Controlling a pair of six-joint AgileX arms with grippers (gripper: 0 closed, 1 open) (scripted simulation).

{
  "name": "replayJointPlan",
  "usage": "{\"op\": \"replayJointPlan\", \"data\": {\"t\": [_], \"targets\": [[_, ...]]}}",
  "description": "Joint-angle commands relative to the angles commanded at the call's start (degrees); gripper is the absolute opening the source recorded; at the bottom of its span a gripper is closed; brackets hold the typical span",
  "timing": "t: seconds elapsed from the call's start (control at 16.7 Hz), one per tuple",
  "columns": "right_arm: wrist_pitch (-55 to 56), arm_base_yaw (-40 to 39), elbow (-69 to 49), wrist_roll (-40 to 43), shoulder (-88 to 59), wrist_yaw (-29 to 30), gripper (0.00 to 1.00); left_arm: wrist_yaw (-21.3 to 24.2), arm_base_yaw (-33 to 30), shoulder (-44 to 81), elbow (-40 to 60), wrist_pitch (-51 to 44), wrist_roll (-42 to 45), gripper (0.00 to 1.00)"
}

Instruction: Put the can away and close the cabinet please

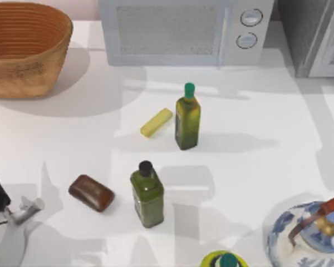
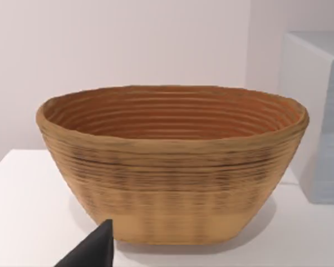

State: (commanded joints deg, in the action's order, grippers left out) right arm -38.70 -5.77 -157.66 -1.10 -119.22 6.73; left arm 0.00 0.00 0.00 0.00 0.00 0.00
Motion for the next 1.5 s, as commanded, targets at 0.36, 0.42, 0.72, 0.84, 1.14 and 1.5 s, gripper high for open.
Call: {"op": "replayJointPlan", "data": {"t": [0.36, 0.42, 0.72, 0.84, 1.14, 1.5], "targets": [[0.0, 0.0, 0.0, 0.0, 0.0, 0.0, 0.60, 0.0, 0.0, 0.0, 0.0, 0.0, 0.0, 1.00], [0.0, 0.0, 0.0, 0.0, 0.0, 0.0, 0.68, 0.0, 0.0, 0.0, 0.0, 0.0, 0.0, 1.00], [0.0, 0.0, 0.0, 0.0, 0.0, 0.0, 1.00, 0.0, 0.0, 0.0, 0.0, 0.0, 0.0, 1.00], [0.0, 0.0, 0.0, 0.0, 0.0, 0.0, 1.00, 0.0, 0.0, 0.0, 0.0, 0.0, 0.0, 1.00], [0.0, 0.0, 0.0, 0.0, 0.0, 0.0, 1.00, 0.0, 0.0, 0.0, 0.0, 0.0, 0.0, 1.00], [1.2, 0.3, 5.8, 0.3, 4.1, -0.2, 1.00, 0.0, 0.0, 0.0, 0.0, 0.0, 0.0, 1.00]]}}
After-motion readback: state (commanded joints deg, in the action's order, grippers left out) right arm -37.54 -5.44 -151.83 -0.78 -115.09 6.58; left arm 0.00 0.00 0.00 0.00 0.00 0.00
